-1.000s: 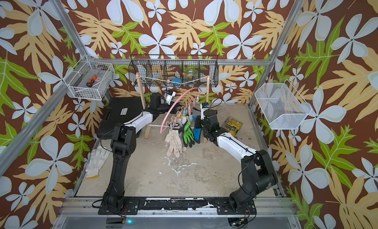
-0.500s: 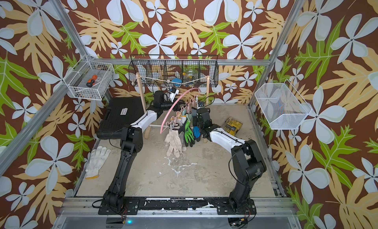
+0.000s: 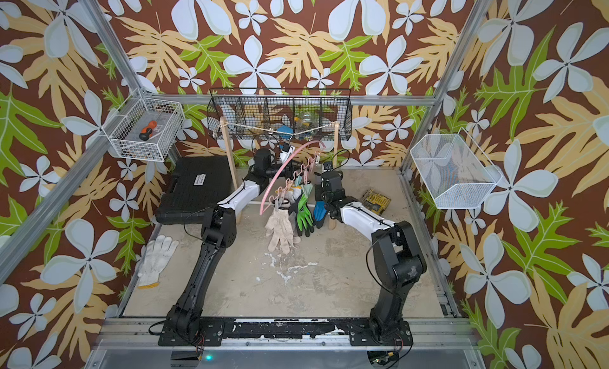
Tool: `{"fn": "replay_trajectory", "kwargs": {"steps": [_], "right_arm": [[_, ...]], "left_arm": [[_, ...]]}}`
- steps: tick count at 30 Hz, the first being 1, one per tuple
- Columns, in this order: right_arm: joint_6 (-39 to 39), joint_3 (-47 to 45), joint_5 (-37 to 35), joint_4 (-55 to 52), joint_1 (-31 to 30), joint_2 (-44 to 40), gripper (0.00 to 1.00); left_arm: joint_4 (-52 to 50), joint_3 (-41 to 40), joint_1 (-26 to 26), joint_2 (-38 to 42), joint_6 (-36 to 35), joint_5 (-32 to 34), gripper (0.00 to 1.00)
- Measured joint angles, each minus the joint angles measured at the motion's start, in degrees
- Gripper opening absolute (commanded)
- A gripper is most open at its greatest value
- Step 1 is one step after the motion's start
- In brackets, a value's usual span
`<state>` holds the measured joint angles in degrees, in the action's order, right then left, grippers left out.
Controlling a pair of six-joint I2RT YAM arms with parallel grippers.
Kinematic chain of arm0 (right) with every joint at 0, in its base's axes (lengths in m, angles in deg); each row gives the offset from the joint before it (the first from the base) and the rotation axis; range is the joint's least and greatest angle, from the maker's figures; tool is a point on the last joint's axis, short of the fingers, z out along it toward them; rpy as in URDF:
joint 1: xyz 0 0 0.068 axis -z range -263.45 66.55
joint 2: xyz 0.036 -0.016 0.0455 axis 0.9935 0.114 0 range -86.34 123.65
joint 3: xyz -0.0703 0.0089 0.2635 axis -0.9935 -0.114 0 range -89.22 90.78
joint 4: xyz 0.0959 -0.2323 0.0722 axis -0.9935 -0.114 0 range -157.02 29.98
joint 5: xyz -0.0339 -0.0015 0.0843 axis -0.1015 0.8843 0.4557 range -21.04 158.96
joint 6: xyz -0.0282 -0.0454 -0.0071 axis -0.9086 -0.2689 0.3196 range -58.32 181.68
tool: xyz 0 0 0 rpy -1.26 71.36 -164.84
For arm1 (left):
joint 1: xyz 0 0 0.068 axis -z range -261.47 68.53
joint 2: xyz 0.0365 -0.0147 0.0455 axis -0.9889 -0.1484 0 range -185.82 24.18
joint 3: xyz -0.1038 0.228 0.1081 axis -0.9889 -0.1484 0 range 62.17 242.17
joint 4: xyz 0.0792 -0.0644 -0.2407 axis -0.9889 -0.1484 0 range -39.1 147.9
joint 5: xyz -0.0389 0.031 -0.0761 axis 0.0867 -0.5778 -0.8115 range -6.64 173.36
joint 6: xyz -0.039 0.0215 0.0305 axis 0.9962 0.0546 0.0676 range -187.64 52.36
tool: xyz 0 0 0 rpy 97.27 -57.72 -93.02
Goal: Clip the gloves onto a hanger to dry
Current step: Open the clamp at the hanger.
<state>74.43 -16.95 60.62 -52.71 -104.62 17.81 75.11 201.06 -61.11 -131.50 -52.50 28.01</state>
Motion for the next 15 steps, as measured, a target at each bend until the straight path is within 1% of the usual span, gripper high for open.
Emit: {"fn": "replay_trajectory", "kwargs": {"steps": [4,8,12,15], "right_arm": [[-0.87,1.75,4.76,0.04,0.13,1.84,0.00],[-0.98,1.88,8.04,0.44,0.09,2.03,0.00],[-1.22,1.99,9.94,0.90,0.07,2.29,0.00],[-1.22,2.10,10.91,1.49,-0.20,2.80,0.00]], "left_arm": [[0.17,0.00,0.15,0.00,0.09,0.02,0.68],[0.17,0.00,0.04,0.00,-0.50,0.02,0.68],[0.22,-0.24,0.00,0.02,-0.55,-0.42,0.67],[0.20,-1.86,-0.26,0.61,-0.72,-0.74,0.67]]}}
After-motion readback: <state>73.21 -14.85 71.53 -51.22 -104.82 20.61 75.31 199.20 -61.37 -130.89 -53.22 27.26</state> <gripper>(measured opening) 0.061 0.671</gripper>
